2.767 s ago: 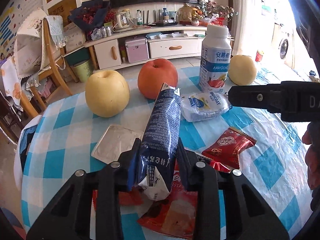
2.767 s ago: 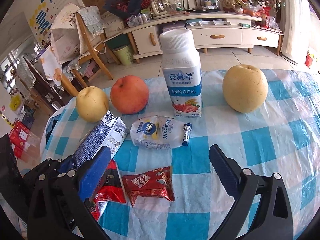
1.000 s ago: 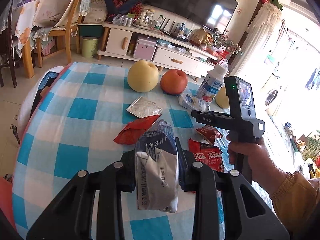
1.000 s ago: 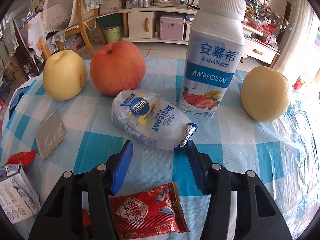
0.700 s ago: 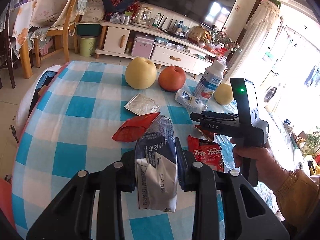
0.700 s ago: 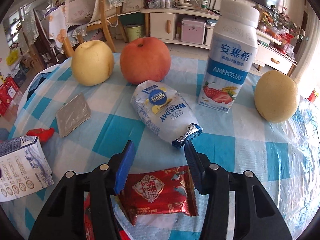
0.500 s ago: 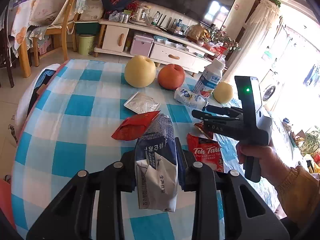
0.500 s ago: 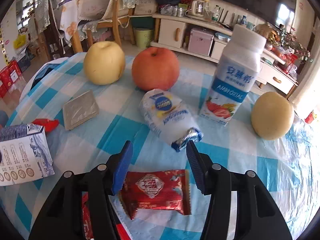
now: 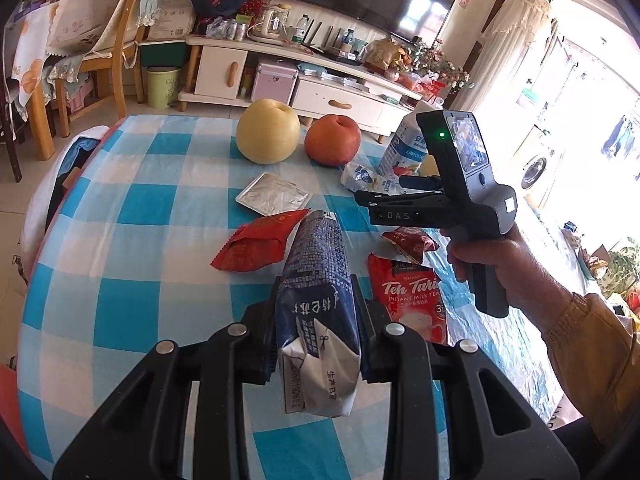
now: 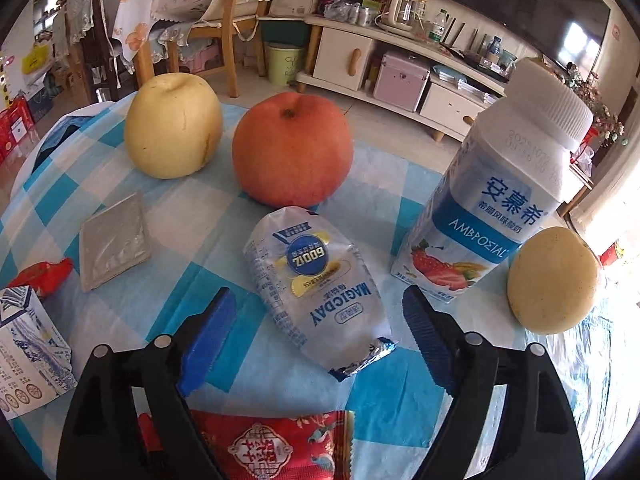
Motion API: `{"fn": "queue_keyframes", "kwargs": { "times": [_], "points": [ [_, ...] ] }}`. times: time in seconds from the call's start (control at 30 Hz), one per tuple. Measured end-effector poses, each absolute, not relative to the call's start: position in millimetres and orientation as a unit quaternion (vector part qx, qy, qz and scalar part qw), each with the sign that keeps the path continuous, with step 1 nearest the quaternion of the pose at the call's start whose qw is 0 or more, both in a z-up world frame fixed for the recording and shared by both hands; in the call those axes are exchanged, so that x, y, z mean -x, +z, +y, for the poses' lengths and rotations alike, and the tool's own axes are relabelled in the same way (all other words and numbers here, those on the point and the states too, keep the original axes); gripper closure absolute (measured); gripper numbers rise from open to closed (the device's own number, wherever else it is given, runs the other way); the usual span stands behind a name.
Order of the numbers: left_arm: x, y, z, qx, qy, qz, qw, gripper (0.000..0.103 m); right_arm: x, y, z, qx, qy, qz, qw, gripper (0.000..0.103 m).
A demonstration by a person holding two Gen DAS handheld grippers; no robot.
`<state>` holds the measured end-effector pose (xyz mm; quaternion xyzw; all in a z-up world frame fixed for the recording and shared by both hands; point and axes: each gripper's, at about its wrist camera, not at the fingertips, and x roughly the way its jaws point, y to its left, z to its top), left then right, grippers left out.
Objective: Collect trash
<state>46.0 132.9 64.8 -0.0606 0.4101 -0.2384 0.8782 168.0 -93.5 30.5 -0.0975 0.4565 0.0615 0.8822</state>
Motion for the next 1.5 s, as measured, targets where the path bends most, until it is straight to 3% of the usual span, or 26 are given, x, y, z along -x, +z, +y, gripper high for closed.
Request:
{"fn": "queue_keyframes", "kwargs": {
  "times": [0.17, 0.3, 0.4, 0.8, 1.0, 1.17, 1.5],
  "points": [
    [-48, 61, 132, 0.064, -0.241, 0.416, 0.874, 0.072, -174, 27, -107, 0.064, 0.079, 0.473, 0.875, 0.018],
    [-50, 54, 129, 0.057, -0.248, 0.429, 0.867, 0.071, -170, 31, -106, 0.049, 0.100, 0.471, 0.875, 0.038],
    [-50, 47, 123, 0.050, -0.265, 0.444, 0.855, 0.071, -166, 33, -102, 0.056, 0.099, 0.469, 0.876, 0.043],
    [-52, 26, 107, 0.041, -0.267, 0.474, 0.838, 0.064, -122, 34, -71, 0.078, 0.152, 0.478, 0.861, 0.044],
    [-48, 22, 103, 0.035, -0.270, 0.471, 0.839, 0.068, -88, 36, -54, 0.099, 0.169, 0.489, 0.850, 0.045],
    [-38, 23, 110, 0.048, -0.266, 0.471, 0.840, 0.068, -59, 37, -49, 0.098, 0.173, 0.497, 0.845, 0.052],
    [26, 32, 145, 0.098, -0.247, 0.463, 0.846, 0.068, 2, 43, -30, 0.082, 0.205, 0.514, 0.829, 0.054]
  ]
}}
